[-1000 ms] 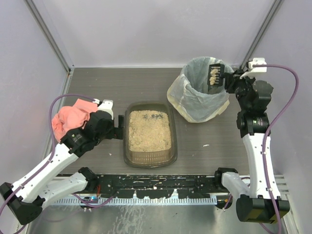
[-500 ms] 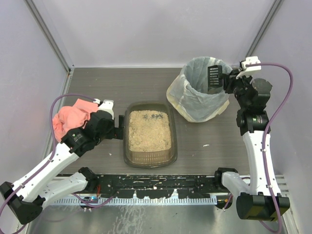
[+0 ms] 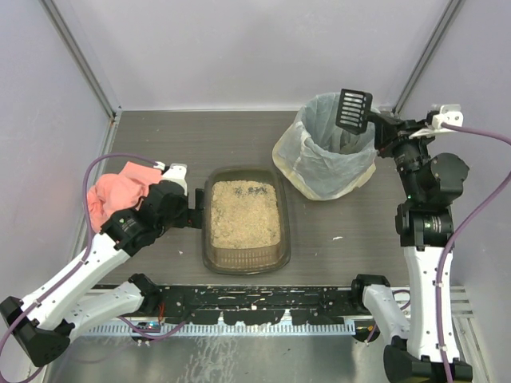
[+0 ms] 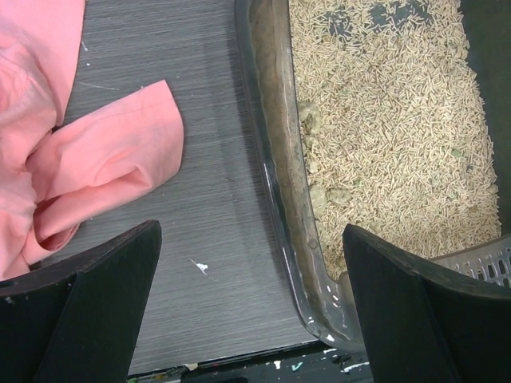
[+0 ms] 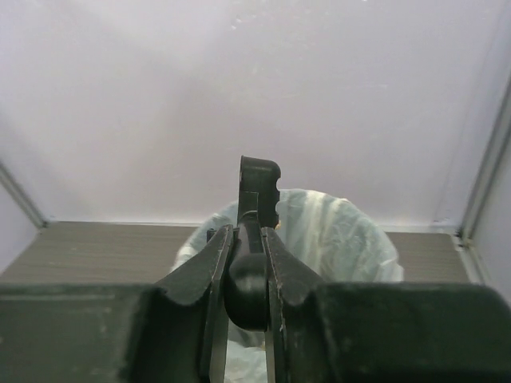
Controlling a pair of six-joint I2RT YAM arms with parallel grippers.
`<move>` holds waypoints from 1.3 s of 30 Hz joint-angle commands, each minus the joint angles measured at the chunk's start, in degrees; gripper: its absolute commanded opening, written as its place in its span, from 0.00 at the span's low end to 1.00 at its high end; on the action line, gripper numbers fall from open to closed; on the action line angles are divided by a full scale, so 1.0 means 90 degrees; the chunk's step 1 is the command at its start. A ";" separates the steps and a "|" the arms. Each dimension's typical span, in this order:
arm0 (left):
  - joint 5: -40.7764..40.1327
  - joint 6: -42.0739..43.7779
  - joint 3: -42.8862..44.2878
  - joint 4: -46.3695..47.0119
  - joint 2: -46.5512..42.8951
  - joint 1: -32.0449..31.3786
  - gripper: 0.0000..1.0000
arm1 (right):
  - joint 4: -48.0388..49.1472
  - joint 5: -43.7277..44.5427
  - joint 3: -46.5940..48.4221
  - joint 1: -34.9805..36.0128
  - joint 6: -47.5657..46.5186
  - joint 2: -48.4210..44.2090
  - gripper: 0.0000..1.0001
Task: Clean the litter box
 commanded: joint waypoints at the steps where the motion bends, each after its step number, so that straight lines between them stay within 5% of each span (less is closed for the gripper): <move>1: 0.0087 -0.0089 0.0123 0.0284 -0.0138 0.0034 0.98 | 0.0422 -0.0839 0.0209 -0.0014 0.1053 -0.0246 0.01; 11: 0.0130 -0.0265 -0.0145 0.0713 -0.0196 0.0032 0.98 | 0.0272 -0.1796 -0.0241 0.0273 0.2342 -0.0261 0.01; 25: 0.0358 -0.0383 -0.0404 0.0971 -0.0026 0.0039 1.00 | -0.0544 0.3074 -0.0699 0.5147 0.1672 0.0620 0.01; 34: 0.0725 -0.0263 -0.0859 0.1594 -0.0345 0.0048 0.98 | -0.0932 0.4664 -0.0242 0.6771 0.2128 0.2534 0.01; 39: 0.0646 -0.0310 -0.0889 0.1477 -0.0230 0.0054 1.00 | -0.1247 0.5262 0.0342 0.6990 0.2120 0.3360 0.01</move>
